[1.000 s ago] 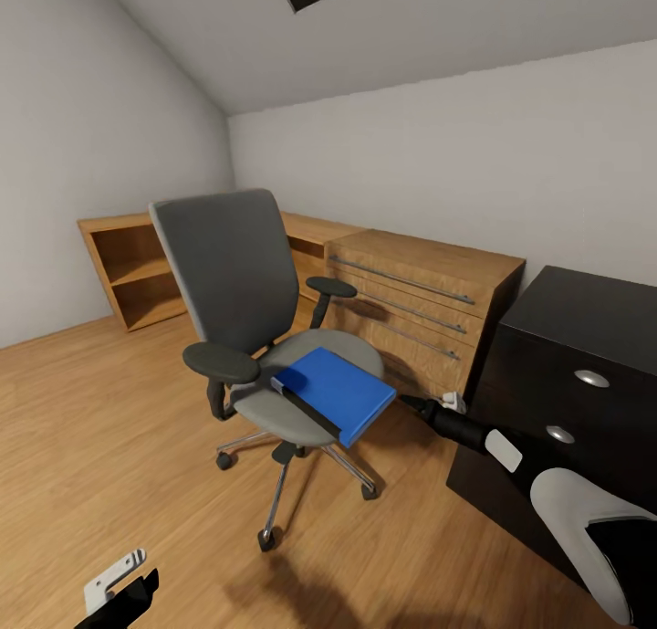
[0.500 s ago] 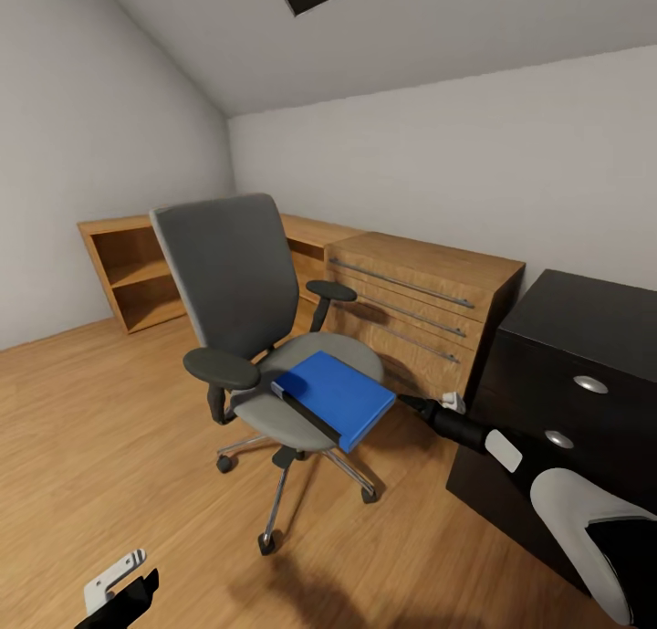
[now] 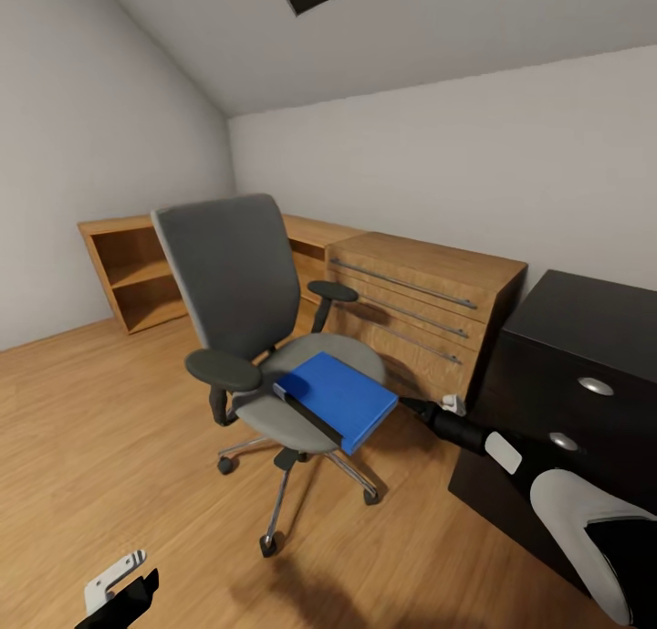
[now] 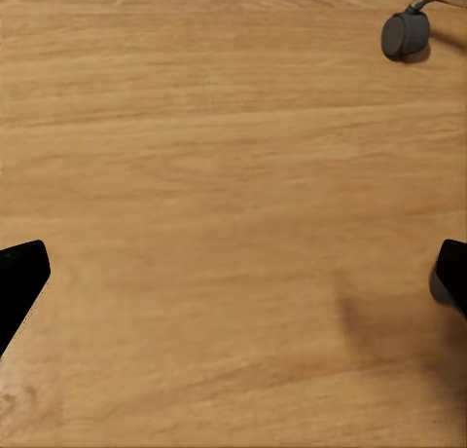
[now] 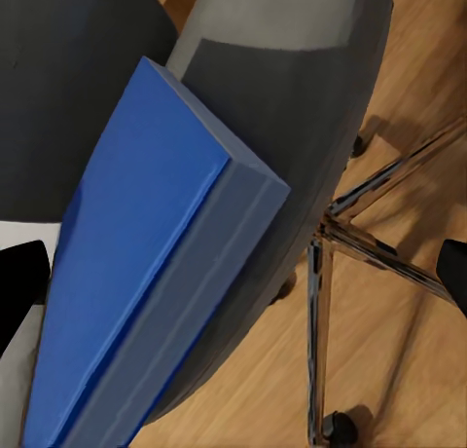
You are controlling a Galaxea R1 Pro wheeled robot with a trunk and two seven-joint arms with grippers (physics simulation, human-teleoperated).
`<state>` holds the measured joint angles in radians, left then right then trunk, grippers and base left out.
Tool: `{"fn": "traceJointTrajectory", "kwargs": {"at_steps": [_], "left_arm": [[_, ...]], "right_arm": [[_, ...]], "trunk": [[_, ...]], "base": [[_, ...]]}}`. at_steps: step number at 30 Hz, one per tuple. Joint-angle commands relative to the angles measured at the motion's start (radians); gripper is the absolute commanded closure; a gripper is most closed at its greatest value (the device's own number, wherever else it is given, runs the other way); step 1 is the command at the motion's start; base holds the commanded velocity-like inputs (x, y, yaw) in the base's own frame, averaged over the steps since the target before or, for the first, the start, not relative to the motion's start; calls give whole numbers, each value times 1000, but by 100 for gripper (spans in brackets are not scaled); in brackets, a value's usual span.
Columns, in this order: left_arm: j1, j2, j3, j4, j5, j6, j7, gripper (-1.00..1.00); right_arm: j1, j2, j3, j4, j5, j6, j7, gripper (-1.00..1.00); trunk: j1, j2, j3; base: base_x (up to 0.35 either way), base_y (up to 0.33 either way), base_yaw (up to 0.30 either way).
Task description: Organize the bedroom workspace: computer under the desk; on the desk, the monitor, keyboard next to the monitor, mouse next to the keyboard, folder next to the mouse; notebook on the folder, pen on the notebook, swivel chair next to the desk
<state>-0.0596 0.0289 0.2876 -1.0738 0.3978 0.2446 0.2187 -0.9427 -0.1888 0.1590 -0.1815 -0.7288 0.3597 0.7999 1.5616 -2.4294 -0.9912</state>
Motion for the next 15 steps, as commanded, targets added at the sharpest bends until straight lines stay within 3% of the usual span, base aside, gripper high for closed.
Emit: {"fn": "traceJointTrajectory", "kwargs": {"at_steps": [1, 15], "left_arm": [[0, 0, -1, -1, 10, 4, 5, -100], [0, 0, -1, -1, 10, 4, 6, -100]], "right_arm": [[-1, -1, 7, 1, -11, 7, 1, -100], [-1, -1, 7, 5, -11, 7, 1, -100]], "trunk": [[0, 0, -1], [0, 0, -1]], "base": [[129, 134, 0], [59, 53, 0]]}}
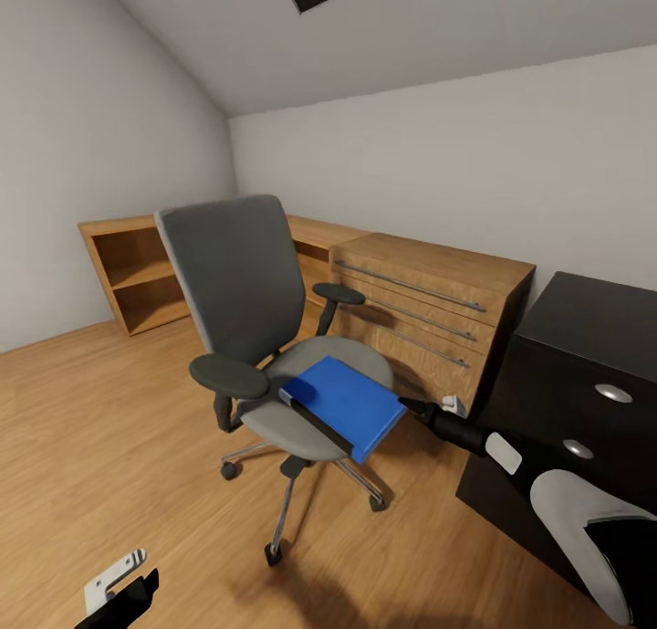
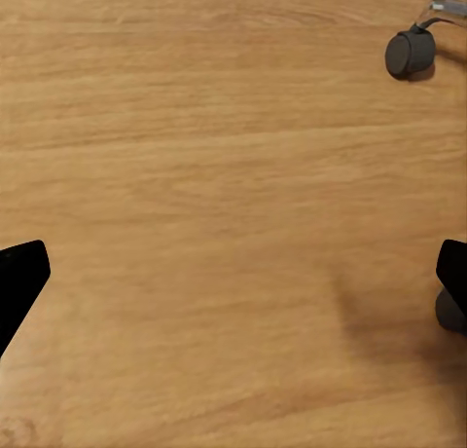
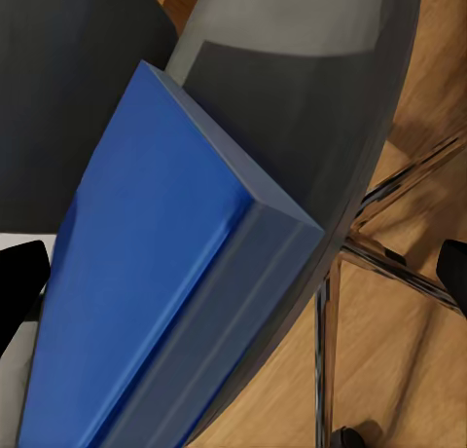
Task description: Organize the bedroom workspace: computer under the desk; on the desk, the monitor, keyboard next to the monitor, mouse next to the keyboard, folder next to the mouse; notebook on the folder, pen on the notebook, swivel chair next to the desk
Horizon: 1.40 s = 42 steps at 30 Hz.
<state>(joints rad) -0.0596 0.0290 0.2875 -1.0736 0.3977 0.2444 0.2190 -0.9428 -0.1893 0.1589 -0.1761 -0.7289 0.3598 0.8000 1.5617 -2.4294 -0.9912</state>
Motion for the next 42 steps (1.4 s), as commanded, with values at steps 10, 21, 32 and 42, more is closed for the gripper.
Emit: {"fn": "traceJointTrajectory", "kwargs": {"at_steps": [10, 21, 32, 42], "left_arm": [[0, 0, -1, -1, 10, 4, 5, -100], [0, 0, -1, -1, 10, 4, 5, -100], [0, 0, -2, -2, 10, 4, 6, -100], [0, 0, -2, -2, 10, 4, 6, -100]], "right_arm": [[-1, -1, 7, 0, -10, 7, 1, -100], [-1, -1, 7, 0, -10, 7, 1, -100], [-1, -1, 7, 1, -10, 7, 1, -100], [-1, -1, 7, 1, -10, 7, 1, -100]], "trunk": [[0, 0, -1], [0, 0, -1], [4, -7, -4], [38, -70, -32]], "base": [[3, 5, 0], [44, 64, 0], [5, 6, 0], [0, 0, 0]]}}
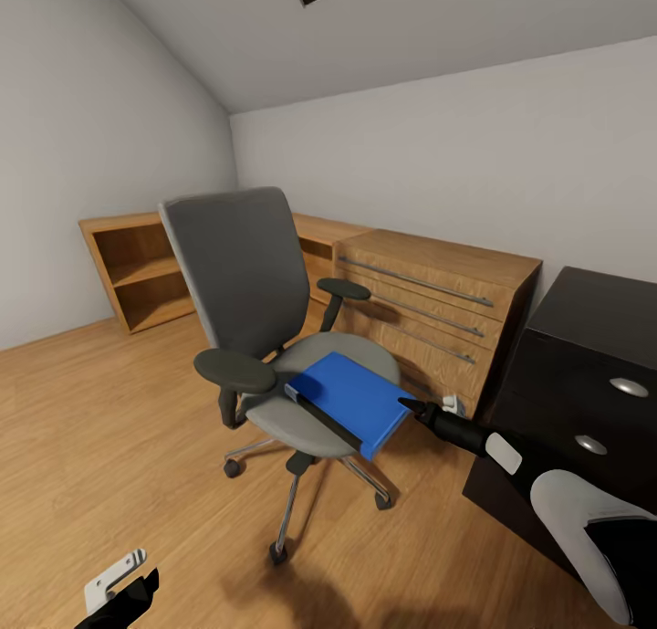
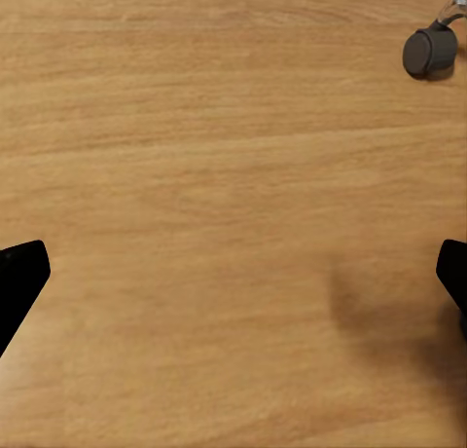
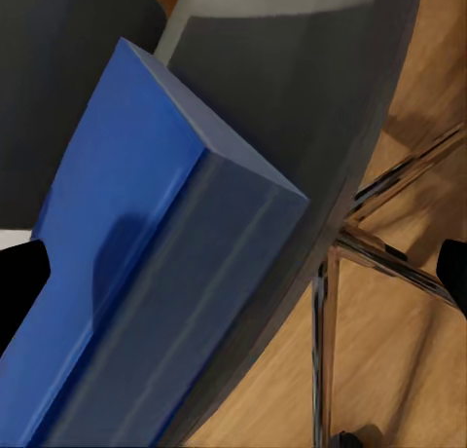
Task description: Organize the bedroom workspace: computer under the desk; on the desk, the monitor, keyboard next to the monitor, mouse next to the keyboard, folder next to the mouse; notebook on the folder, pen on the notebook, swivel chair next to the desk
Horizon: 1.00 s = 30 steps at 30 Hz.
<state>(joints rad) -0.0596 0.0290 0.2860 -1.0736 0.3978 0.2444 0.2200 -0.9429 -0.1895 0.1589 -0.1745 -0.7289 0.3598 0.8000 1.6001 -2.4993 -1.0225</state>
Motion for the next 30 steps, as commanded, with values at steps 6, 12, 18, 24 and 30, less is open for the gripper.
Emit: {"fn": "traceJointTrajectory", "kwargs": {"at_steps": [6, 12, 18, 24, 30], "left_arm": [[0, 0, -1, -2, 9, 4, 5, -100], [0, 0, -1, -2, 9, 4, 5, -100], [0, 0, 0, -2, 10, 4, 5, -100], [0, 0, 0, -1, 10, 4, 5, -100], [0, 0, 1, -2, 10, 4, 5, -100]], "right_arm": [[-1, -1, 7, 0, -10, 7, 1, -100], [-1, -1, 7, 0, -10, 7, 1, -100], [-1, -1, 7, 0, -10, 7, 1, -100], [-1, -1, 7, 0, -10, 7, 1, -100], [-1, 1, 8, 0, -10, 7, 1, -100]], "trunk": [[0, 0, -1], [0, 0, -1], [0, 0, -1], [0, 0, -1], [0, 0, -1]], "base": [[0, 0, 0], [0, 0, 0], [0, 0, 0], [0, 0, 0], [0, 1, 0]]}}
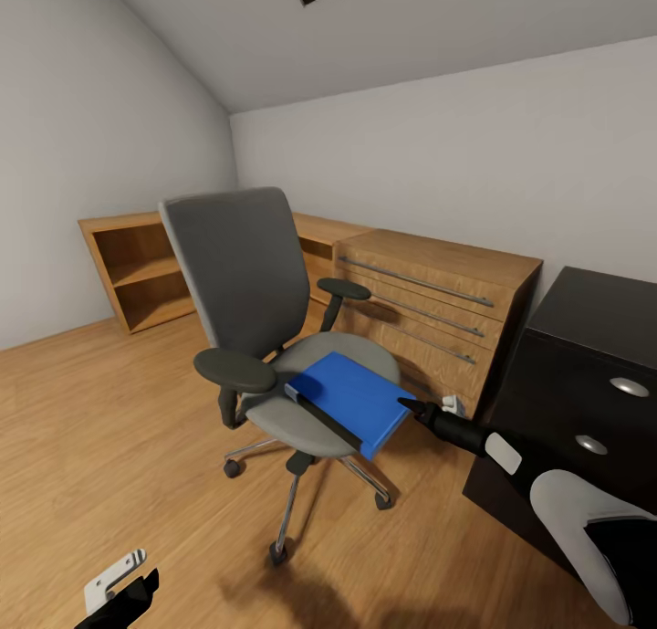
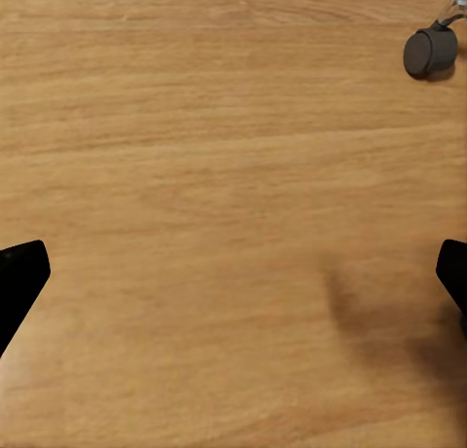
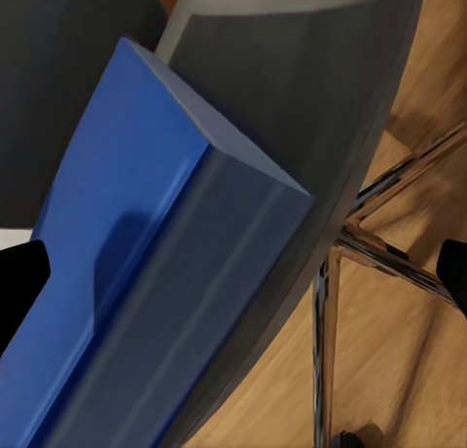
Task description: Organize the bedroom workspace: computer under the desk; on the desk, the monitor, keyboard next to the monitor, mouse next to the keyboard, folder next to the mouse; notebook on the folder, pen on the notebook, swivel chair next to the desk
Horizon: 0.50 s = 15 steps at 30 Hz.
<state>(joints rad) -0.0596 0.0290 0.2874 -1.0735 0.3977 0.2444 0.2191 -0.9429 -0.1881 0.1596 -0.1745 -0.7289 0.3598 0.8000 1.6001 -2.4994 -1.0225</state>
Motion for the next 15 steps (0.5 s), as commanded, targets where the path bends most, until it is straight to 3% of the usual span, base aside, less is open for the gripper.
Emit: {"fn": "traceJointTrajectory", "kwargs": {"at_steps": [1, 15], "left_arm": [[0, 0, -1, -2, 10, 4, 5, -100], [0, 0, -1, -1, 11, 4, 6, -100]], "right_arm": [[-1, 0, 7, 0, -10, 7, 1, -100], [-1, 1, 8, 0, -10, 7, 1, -100]], "trunk": [[0, 0, -1], [0, 0, -1]], "base": [[0, 22, 0], [0, 47, 0]]}}
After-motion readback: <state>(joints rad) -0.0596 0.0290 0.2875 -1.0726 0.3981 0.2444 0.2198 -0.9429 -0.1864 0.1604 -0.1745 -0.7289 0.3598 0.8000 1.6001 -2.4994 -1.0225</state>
